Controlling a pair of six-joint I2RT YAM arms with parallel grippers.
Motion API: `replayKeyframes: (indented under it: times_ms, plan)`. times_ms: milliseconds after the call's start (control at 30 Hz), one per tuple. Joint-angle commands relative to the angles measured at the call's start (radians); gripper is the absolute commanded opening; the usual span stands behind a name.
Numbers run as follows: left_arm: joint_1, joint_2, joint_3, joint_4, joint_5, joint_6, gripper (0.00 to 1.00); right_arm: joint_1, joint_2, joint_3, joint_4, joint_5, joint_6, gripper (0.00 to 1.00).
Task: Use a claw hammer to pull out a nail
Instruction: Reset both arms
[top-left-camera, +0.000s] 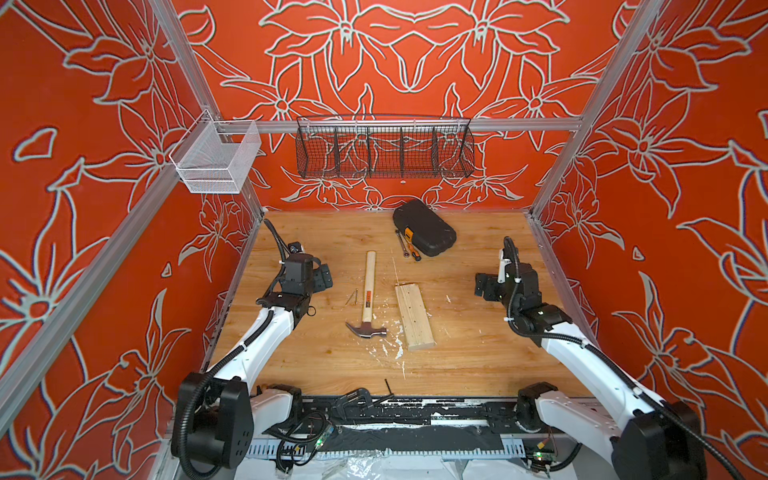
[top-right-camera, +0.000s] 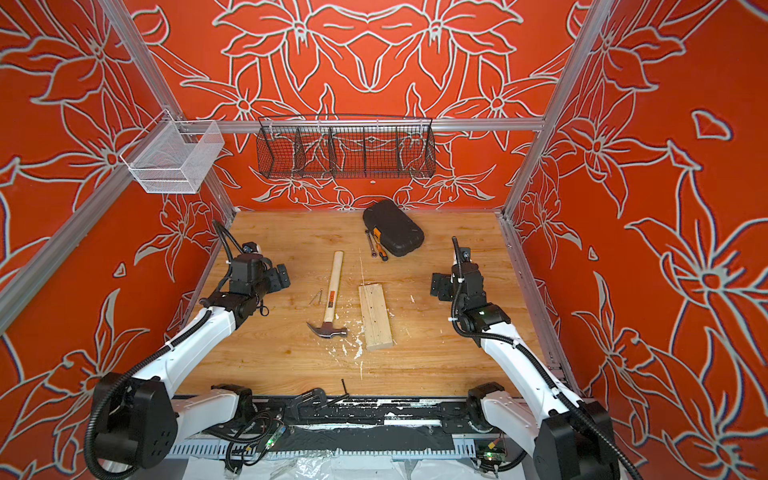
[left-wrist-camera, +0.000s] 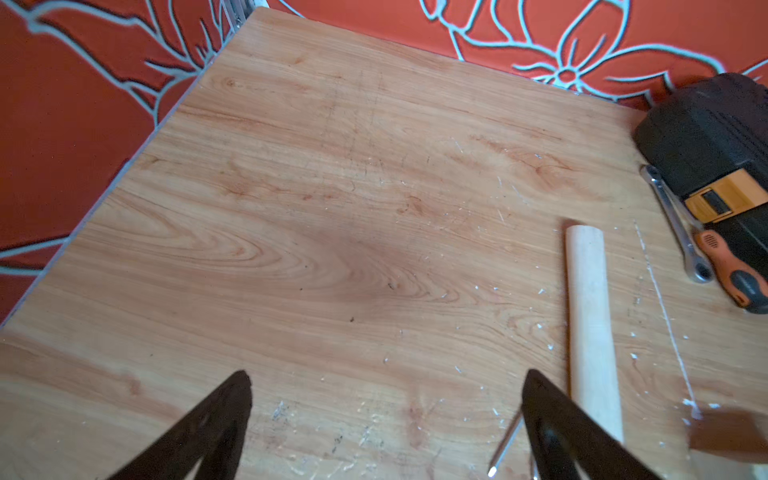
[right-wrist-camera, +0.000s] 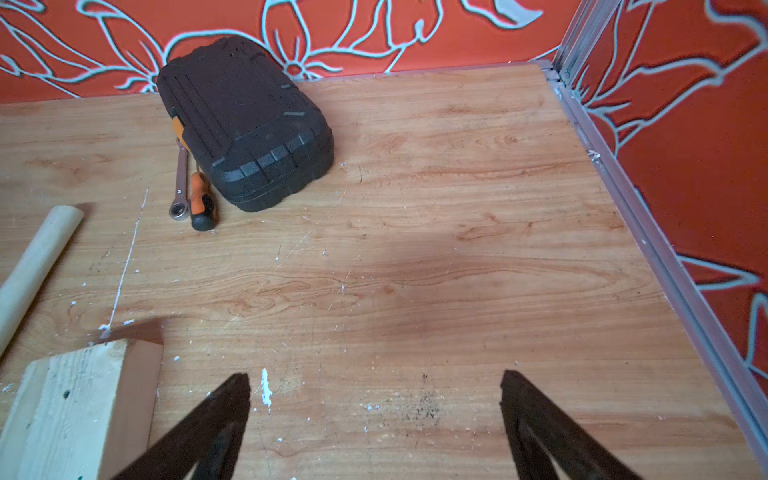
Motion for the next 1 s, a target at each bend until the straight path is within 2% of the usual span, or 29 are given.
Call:
replayKeyframes:
  times_ms: [0, 100, 267, 567, 633, 667, 700, 967]
  plan:
    - [0.036, -0.014, -0.058, 0.161, -0.021, 0.091, 0.97, -0.002, 0.006, -0.007, 0.065, 0.039, -0.043, 0.96]
    - [0.095, 0.002, -0.098, 0.199, 0.044, 0.083, 0.97, -0.001, 0.001, -0.012, 0.073, 0.018, -0.074, 0.96]
    - [0.140, 0.021, -0.194, 0.323, 0.099, 0.120, 0.97, -0.002, -0.021, -0.048, 0.098, 0.032, -0.094, 0.95]
    - [0.148, 0.141, -0.266, 0.516, 0.297, 0.207, 0.97, -0.001, 0.007, -0.090, 0.202, 0.026, -0.157, 0.95]
    - [0.147, 0.182, -0.283, 0.580, 0.288, 0.206, 0.97, 0.001, 0.008, -0.106, 0.233, 0.041, -0.163, 0.95]
    - [0.143, 0.167, -0.278, 0.542, 0.282, 0.206, 0.97, 0.000, 0.010, -0.116, 0.251, 0.055, -0.170, 0.95]
    - [0.142, 0.172, -0.292, 0.583, 0.274, 0.203, 0.97, 0.001, 0.014, -0.123, 0.264, 0.072, -0.181, 0.95]
    - [0.121, 0.174, -0.278, 0.552, 0.245, 0.213, 0.97, -0.002, 0.123, -0.194, 0.433, 0.239, -0.268, 0.94]
